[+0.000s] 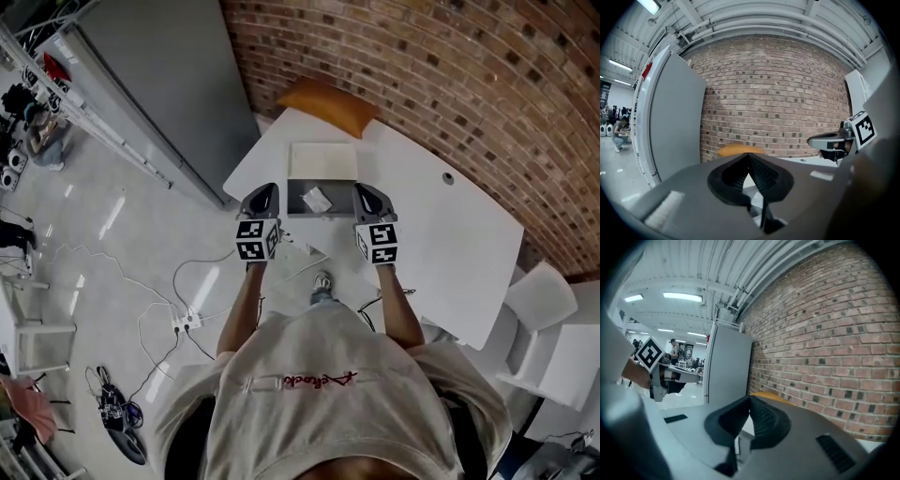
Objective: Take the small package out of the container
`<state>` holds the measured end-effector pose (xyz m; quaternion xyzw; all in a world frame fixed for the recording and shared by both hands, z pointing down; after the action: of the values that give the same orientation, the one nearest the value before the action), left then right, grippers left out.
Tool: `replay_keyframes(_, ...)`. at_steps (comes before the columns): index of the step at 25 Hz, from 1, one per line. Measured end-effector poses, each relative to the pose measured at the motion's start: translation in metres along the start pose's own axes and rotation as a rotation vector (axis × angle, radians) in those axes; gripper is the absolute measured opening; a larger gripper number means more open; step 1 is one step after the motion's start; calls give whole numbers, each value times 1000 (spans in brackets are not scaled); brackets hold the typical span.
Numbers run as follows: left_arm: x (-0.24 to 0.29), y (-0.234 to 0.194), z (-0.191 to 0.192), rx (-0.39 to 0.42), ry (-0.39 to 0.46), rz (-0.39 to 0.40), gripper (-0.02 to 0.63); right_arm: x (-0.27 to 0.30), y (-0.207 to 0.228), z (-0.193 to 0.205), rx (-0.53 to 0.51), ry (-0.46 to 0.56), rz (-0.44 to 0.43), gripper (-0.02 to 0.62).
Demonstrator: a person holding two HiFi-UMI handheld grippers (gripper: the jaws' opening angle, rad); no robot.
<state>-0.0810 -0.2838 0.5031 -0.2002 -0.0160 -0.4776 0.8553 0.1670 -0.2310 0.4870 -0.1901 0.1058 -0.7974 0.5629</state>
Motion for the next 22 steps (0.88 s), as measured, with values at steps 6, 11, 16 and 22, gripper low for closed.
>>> replay_keyframes(6, 52, -11, -20, -9, 7, -17, 9, 47, 35, 0, -8, 5, -16, 11)
replay_keyframes(11, 92, -12, -32, -5, 9, -18, 9, 81, 62, 4, -4, 18, -25, 11)
replay_keyframes(16, 116, -17, -33, 0, -1, -29, 9, 106, 75, 13, 3, 14, -44, 11)
replay_keyframes(22, 127, -27, -30, -7, -20, -62, 9, 123, 77, 24, 18, 1, -80, 11)
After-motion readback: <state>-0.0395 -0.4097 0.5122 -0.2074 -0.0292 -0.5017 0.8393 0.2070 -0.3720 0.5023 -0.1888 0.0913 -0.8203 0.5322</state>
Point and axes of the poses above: the fingertips, and each gripper's own axes: x forward along the fingers, y to its right, z out of its underside, the point moved 7 cm from there along -x, backward along the fingers, and after that the axes turned 15 degrees about -x, right-handed, at the moved point
